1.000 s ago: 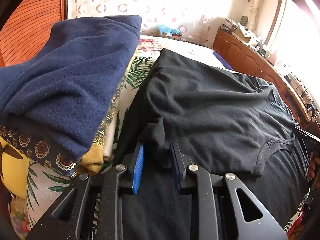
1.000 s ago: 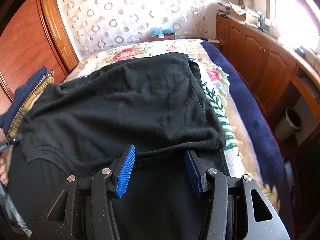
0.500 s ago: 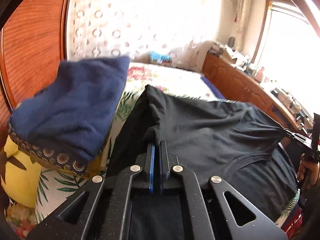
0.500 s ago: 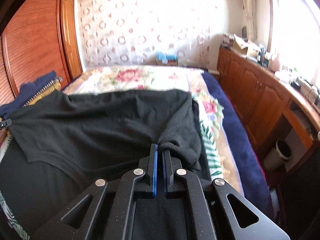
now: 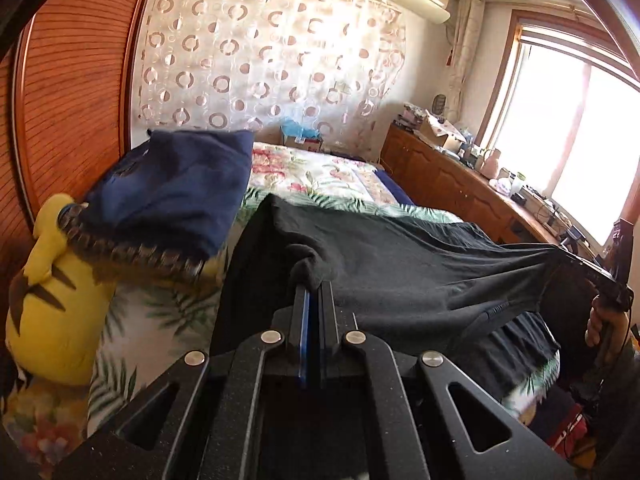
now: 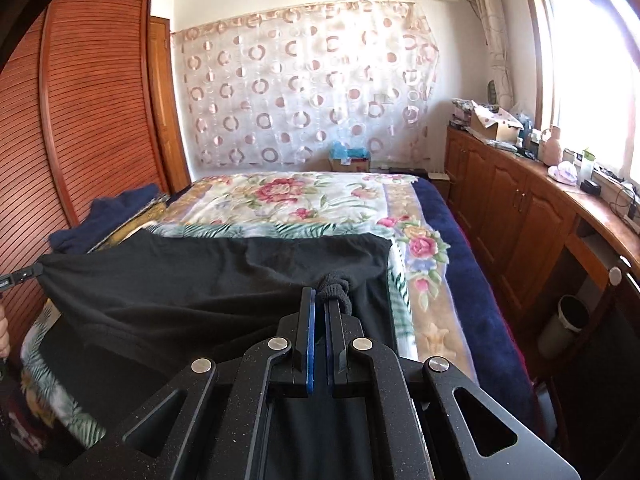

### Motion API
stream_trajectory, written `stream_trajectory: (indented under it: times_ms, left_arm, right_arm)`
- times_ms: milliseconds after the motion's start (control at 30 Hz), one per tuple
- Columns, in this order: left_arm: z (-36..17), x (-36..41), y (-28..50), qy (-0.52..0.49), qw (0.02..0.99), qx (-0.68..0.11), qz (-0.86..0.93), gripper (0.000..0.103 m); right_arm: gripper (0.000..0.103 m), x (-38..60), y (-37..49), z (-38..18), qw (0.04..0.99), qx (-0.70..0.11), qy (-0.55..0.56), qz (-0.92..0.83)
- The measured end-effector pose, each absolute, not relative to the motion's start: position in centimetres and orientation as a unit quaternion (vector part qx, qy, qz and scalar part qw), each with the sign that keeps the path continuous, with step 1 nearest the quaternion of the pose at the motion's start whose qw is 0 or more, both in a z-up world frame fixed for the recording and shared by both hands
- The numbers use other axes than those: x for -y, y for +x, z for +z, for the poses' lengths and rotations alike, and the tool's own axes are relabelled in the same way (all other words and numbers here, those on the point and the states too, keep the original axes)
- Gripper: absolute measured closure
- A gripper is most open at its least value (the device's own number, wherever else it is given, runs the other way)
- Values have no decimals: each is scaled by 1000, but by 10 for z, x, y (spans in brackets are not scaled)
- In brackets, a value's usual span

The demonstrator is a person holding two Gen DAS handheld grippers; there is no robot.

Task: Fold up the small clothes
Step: 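Lift and fold the shirt over again, then open both grippers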

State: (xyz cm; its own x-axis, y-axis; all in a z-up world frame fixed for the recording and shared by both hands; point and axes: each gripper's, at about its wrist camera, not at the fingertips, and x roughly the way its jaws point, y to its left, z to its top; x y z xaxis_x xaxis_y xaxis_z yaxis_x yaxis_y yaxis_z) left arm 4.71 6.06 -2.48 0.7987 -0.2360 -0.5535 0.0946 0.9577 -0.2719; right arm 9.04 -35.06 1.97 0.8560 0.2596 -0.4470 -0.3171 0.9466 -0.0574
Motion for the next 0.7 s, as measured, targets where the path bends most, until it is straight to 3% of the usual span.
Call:
stream_trajectory:
  times_ms: [267,467,700]
  left_arm:
    - [-64,-63,30,-106,926,-353,-79,99]
    - [-89,-62,32,-95,915,-386,-65,99]
    - [-93,-55,29,-74,917,-389,-56,99]
  right_arm:
    - [100,365,55,8,953,-249,-82,152]
    - [99,373,80,-29,938,-309,-80,137]
    - [99,376,100,-32,934,-323,-71,131]
